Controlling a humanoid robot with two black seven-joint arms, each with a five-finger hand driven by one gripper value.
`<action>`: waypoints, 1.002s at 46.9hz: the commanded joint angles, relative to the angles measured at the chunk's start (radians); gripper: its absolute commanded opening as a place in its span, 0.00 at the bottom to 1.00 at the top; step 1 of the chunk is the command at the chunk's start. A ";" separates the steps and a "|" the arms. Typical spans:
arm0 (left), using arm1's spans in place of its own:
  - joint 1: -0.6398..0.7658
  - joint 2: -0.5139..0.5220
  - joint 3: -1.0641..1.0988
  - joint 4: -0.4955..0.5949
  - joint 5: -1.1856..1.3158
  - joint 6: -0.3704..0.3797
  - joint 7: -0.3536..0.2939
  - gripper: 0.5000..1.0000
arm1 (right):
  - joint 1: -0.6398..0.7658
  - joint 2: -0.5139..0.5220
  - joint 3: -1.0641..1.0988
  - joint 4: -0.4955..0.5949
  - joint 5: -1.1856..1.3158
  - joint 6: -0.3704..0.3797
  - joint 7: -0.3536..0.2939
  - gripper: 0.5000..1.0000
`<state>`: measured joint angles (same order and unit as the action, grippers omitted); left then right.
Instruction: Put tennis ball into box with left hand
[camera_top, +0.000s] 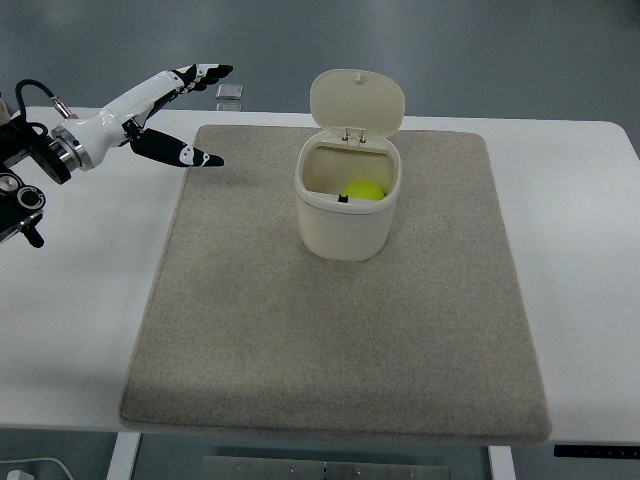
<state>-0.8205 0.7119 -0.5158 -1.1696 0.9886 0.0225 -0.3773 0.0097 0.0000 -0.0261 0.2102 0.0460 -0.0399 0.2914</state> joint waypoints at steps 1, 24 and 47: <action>0.018 0.000 0.000 0.016 -0.122 -0.013 0.001 0.98 | 0.001 0.000 0.000 0.000 0.000 0.000 0.000 0.88; 0.014 -0.026 -0.003 0.310 -0.898 -0.507 0.184 0.99 | 0.000 0.000 0.000 0.000 0.000 0.000 0.000 0.88; 0.024 -0.091 -0.009 0.372 -1.228 -0.572 0.458 0.98 | 0.001 0.000 0.000 0.000 0.000 0.000 0.000 0.88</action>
<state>-0.7961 0.6214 -0.5247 -0.7998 -0.1909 -0.5490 0.0440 0.0100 0.0000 -0.0261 0.2102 0.0460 -0.0399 0.2914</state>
